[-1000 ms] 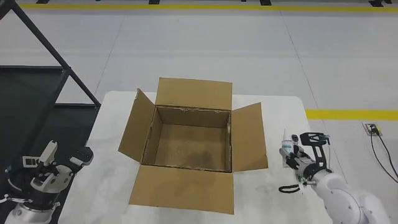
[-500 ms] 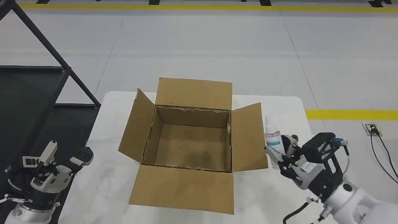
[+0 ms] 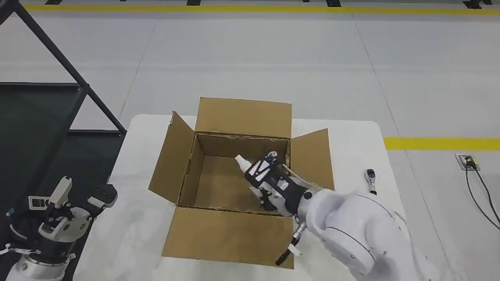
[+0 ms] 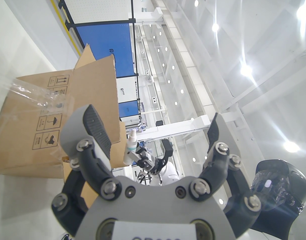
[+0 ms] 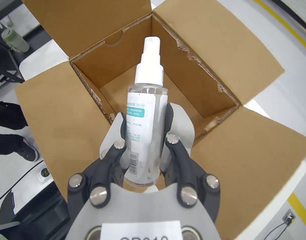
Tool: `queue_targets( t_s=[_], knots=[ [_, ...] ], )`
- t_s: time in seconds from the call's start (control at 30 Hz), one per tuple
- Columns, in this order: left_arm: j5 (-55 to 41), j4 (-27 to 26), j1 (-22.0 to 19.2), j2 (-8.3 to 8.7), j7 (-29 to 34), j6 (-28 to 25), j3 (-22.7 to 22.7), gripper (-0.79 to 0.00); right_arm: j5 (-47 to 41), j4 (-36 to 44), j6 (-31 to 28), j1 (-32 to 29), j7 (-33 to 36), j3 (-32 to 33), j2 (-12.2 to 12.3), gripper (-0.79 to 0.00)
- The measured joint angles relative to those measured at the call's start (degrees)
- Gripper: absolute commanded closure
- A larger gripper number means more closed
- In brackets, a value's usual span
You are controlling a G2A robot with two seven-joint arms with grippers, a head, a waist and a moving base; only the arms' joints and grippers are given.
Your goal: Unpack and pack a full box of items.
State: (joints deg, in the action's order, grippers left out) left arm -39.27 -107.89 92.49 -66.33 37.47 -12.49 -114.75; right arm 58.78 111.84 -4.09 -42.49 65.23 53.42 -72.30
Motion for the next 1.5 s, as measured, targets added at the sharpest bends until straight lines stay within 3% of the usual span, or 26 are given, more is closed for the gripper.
queue_targets(
  t_s=[0.17, 0.37, 0.93, 1.13, 1.5],
  knots=[
    [0.0, 0.0, 0.0, 0.0, 0.0, 0.0, 0.0, -0.785, -4.0, -13.5, 2.7, 12.8, 0.5, -9.9, -3.9, 0.0],
    [0.0, 0.0, 0.0, 0.0, 0.0, 0.0, 0.0, -0.785, -8.3, -27.0, 5.0, 22.0, 1.6, -17.0, -8.0, 0.0],
    [0.0, 0.0, 0.0, 0.0, 0.0, 0.0, 0.0, -0.785, -7.7, -31.0, 5.2, 20.2, -0.3, -17.0, -8.3, 0.0],
    [0.0, 0.0, 0.0, 0.0, 0.0, 0.0, 0.0, -0.785, -11.6, -43.0, 0.7, 24.7, -2.0, -20.4, -11.4, 0.0],
    [0.0, 0.0, 0.0, 0.0, 0.0, 0.0, 0.0, -0.785, -13.6, -62.7, -3.2, 32.6, -4.5, -29.1, -20.1, 0.0]
  ],
)
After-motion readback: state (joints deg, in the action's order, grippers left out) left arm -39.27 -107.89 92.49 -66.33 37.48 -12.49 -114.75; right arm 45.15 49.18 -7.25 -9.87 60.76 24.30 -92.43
